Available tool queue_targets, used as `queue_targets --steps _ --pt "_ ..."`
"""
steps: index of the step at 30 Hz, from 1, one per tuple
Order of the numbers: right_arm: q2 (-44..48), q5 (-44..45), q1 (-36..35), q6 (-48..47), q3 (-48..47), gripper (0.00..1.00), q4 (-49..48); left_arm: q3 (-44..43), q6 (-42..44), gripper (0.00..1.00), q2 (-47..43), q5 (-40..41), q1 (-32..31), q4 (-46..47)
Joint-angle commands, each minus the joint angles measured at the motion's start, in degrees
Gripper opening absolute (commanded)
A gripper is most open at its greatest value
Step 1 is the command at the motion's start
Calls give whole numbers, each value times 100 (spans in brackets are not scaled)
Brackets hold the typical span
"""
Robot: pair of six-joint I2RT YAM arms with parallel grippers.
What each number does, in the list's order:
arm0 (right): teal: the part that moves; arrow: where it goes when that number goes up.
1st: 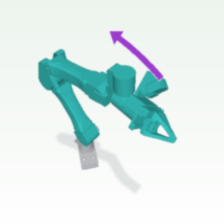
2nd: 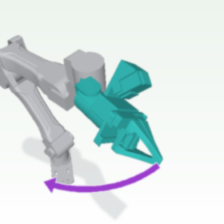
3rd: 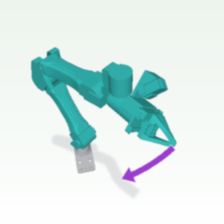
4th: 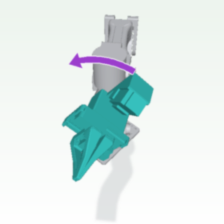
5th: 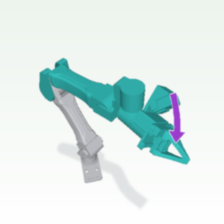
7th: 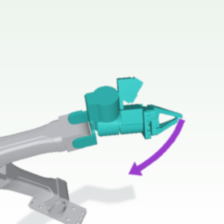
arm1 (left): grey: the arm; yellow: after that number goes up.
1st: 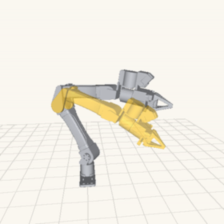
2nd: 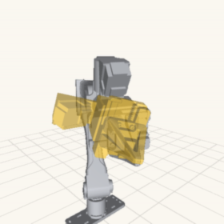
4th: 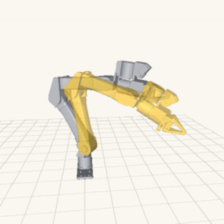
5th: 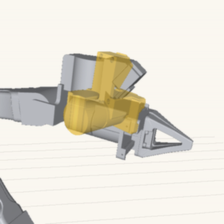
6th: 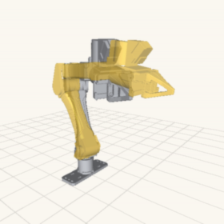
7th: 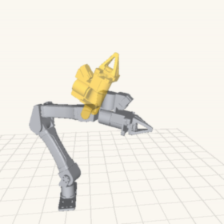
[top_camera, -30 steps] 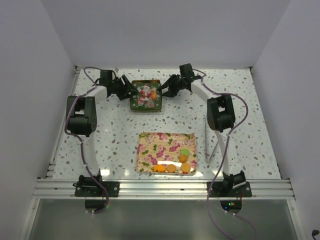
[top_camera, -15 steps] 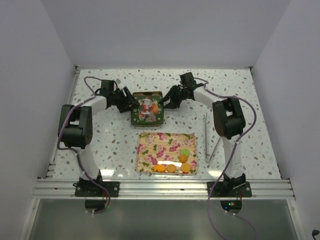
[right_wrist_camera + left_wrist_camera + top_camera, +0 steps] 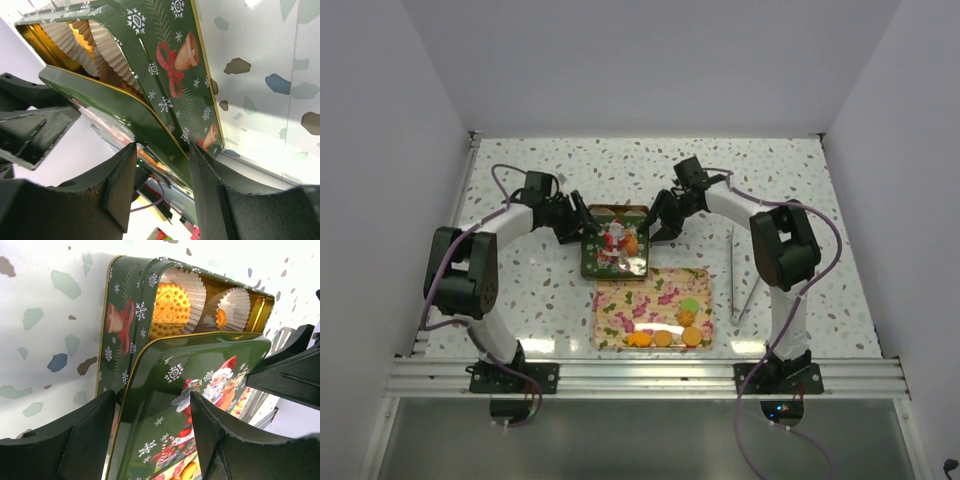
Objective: Pack the cookies
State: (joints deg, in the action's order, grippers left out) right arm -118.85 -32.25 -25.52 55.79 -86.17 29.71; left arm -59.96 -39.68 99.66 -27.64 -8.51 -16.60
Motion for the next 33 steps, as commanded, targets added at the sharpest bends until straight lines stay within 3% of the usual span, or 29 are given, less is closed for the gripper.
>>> queue_targets --steps 1,9,13,14,24,27,30,31,33 --pt "-77 -326 -226 -50 -469 50 34 -577 -5 66 123 -638 -247 -44" --pt "-420 -1 -68 -366 -1296 58 745 -1552 303 66 923 -471 -247 -572" --pt "-455 533 143 -796 -1902 64 1369 -1624 347 66 1126 -427 -247 -695" --pt "-464 605 187 -859 -1999 69 1597 -1624 364 66 1144 -418 -247 -695" --pt "-394 1765 311 -1676 -3432 74 2908 -1711 391 66 1267 -356 -247 -783" --pt "-236 1853 170 -1834 -3346 70 3023 -1826 426 66 1311 -304 -247 -879" --pt "54 1959 -154 -2141 -3213 59 3250 -1896 470 66 1390 -269 -247 -968" --pt "194 2029 -268 -2325 -3143 49 3451 -1905 479 66 1398 -260 -247 -968" --pt "396 2074 -620 -2450 -2654 41 3506 -1922 461 66 1416 -268 -247 -959"
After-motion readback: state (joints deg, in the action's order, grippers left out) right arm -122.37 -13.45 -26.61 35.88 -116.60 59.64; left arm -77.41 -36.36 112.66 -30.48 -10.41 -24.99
